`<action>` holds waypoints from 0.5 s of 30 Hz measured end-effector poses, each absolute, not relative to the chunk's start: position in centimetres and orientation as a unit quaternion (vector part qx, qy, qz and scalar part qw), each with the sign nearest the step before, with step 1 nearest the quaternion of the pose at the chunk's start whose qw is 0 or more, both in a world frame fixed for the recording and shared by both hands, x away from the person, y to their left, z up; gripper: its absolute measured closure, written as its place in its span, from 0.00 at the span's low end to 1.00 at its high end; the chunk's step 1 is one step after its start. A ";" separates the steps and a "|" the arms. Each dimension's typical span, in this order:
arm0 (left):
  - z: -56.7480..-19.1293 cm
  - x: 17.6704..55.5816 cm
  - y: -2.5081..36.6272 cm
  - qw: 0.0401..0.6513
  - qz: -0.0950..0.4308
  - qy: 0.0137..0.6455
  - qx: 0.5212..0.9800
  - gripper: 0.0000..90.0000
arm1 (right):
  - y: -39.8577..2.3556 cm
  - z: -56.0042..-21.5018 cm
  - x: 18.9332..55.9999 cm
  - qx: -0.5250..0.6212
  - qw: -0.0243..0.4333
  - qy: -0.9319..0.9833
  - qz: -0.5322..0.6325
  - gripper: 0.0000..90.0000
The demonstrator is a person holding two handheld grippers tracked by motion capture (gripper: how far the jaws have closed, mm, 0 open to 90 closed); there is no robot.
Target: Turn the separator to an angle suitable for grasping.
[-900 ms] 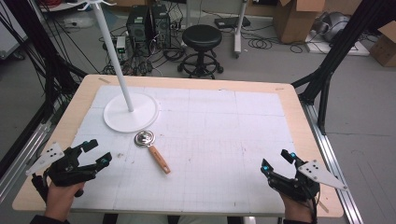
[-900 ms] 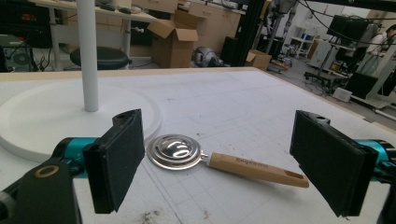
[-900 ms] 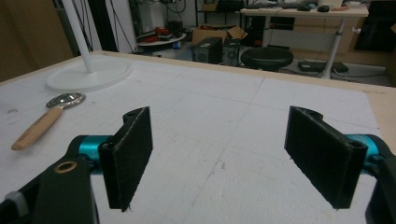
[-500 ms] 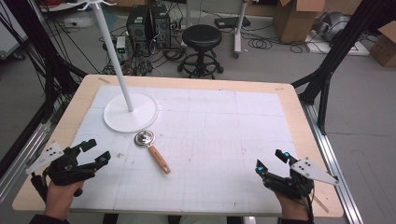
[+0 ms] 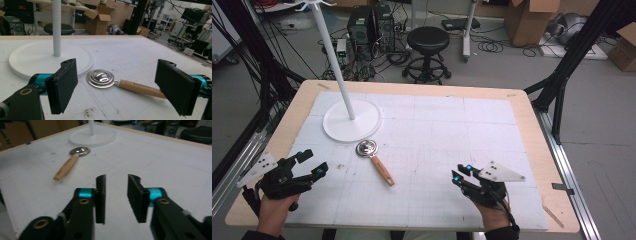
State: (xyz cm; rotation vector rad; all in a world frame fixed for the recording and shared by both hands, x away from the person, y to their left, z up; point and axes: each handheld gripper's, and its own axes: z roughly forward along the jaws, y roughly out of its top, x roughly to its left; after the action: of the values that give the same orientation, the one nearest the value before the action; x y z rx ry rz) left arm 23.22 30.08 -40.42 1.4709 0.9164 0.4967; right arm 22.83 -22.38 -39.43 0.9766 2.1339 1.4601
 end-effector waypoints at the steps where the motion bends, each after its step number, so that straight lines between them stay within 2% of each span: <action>1: -40.4 23.3 30.1 0.619 0.216 0.399 0.641 0.21 | -21.6 -39.6 23.2 0.341 0.173 0.765 0.519 0.86; 4: -40.5 23.2 30.3 0.618 0.218 0.402 0.640 0.21 | -18.7 -40.0 24.1 0.316 0.141 0.783 0.517 0.99; 11: -40.5 23.2 30.2 0.615 0.218 0.400 0.644 0.21 | -9.5 -41.3 25.5 0.245 0.080 0.833 0.489 0.99; 15: -40.5 23.2 30.2 0.615 0.218 0.400 0.644 0.21 | -5.8 -42.9 25.7 0.220 0.051 0.853 0.470 0.99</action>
State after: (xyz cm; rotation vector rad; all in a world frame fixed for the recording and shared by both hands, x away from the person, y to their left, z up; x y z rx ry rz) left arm 23.23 30.24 -40.53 1.4829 0.9208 0.5014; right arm 25.73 -5.76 -42.94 0.6685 2.5960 1.4307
